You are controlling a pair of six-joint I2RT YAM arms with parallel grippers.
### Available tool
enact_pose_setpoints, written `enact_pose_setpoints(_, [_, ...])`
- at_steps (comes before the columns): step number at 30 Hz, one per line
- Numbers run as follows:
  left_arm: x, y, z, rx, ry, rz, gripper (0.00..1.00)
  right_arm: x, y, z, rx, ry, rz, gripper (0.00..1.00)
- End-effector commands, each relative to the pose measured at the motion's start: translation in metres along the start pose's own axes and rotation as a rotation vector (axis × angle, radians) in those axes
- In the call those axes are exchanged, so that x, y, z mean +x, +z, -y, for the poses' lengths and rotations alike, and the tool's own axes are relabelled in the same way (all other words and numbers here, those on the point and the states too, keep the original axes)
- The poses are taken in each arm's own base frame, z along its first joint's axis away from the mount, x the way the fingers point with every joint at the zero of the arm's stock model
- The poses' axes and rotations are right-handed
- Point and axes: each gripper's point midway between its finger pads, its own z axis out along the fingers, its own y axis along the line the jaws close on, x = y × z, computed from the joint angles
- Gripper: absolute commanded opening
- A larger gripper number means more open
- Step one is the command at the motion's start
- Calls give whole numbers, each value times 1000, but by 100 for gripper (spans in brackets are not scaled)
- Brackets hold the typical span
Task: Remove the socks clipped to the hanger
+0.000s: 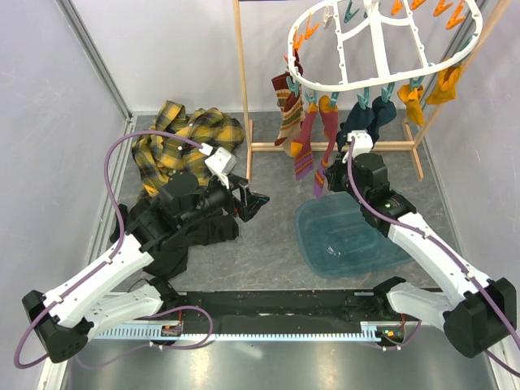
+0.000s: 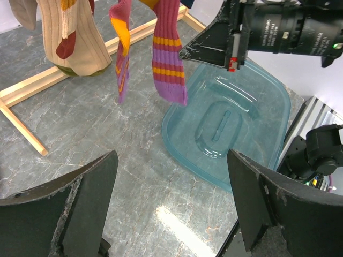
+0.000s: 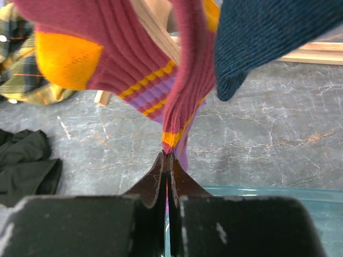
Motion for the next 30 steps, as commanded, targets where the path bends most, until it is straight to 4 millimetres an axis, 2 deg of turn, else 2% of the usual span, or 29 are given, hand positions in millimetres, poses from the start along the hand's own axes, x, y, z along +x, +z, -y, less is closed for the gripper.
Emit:
enact_pose_setpoints(1, [-8, 3, 0, 3, 37, 30, 89, -33, -19, -19, -83, -1, 76, 0])
enact_pose_setpoints(3, [-7, 4, 0, 6, 35, 25, 89, -35, -23, -27, -122, 3, 77, 0])
enact_pose_setpoints(6, [-2, 8, 0, 10, 24, 10, 89, -39, -32, -50, -248, 10, 63, 0])
enact_pose_setpoints(10, [-4, 19, 3, 24, -12, -2, 89, -59, -55, -79, -388, 64, 104, 0])
enact_pose_setpoints(12, [-14, 24, 16, 82, -36, -1, 89, -68, -64, -91, -444, 90, 132, 0])
enact_pose_setpoints(13, [-12, 32, 20, 101, -61, -22, 89, -69, -70, -99, -487, 96, 133, 0])
enact_pose_setpoints(14, [-23, 33, 30, 151, -64, -11, 89, -72, -74, -105, -517, 116, 140, 0])
enact_pose_setpoints(16, [-26, 41, 37, 186, -76, -28, 89, -71, -79, -115, -563, 135, 129, 0])
enact_pose_setpoints(17, [-36, 42, 41, 201, -71, -11, 89, -76, -82, -119, -586, 155, 146, 0])
enact_pose_setpoints(20, [-44, 49, 47, 229, -55, 3, 89, -79, -90, -131, -637, 193, 152, 0])
enact_pose_setpoints(22, [-43, 52, 47, 234, -36, 6, 89, -82, -97, -138, -663, 201, 161, 0])
enact_pose_setpoints(30, [-18, 76, 48, 244, -8, -44, 89, -90, -110, -138, -654, 245, 196, 0])
